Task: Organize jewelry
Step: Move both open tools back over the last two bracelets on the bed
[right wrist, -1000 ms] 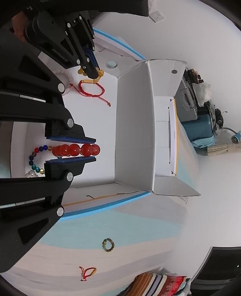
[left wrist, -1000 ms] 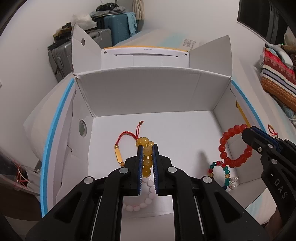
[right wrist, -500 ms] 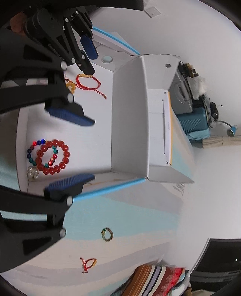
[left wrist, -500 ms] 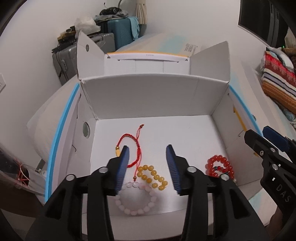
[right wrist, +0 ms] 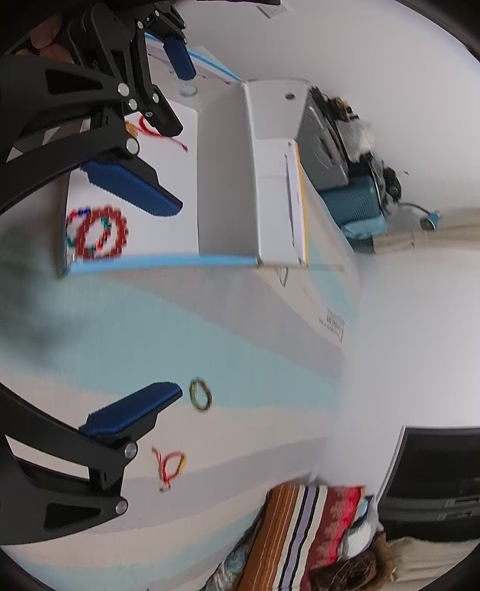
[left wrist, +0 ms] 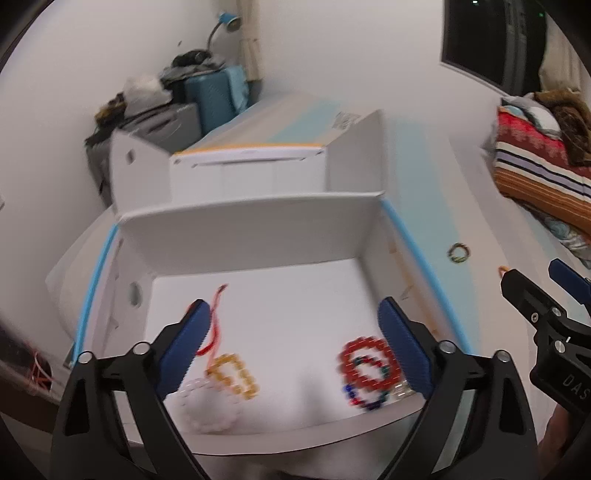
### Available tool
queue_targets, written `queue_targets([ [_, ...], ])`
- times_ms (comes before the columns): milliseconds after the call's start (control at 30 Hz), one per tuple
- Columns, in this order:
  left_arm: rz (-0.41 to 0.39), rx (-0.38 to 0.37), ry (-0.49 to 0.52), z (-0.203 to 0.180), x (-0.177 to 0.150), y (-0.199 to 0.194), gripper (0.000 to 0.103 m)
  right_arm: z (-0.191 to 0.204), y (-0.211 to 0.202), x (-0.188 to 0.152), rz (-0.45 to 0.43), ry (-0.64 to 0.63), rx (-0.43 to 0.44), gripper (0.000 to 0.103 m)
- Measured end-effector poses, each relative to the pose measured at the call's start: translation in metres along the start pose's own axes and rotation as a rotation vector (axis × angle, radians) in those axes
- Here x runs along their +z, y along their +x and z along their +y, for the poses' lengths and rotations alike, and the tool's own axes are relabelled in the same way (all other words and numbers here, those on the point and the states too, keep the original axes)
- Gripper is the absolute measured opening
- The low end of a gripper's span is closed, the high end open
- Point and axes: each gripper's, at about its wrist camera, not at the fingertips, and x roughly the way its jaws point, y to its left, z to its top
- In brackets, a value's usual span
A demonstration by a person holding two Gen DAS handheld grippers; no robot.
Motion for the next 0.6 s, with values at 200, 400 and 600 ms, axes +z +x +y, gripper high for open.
queue_targets([
  [200, -0.035, -0.024, 0.046, -0.053, 0.011, -0.001, 0.097, -0.06, -0.009, 0.002, -0.011, 0.046, -0.071, 0.095],
  [400, -0.035, -0.064, 0.102, -0.114, 0.019, 0.011, 0.097, -0.128, -0.007, 0.001, -0.02, 0.112, -0.131, 0.095],
  [600, 0.003, -0.105, 0.128, -0.171, 0.024, 0.041, 0.097, -0.185, 0.012, -0.004, -0.01, 0.161, -0.184, 0.095],
])
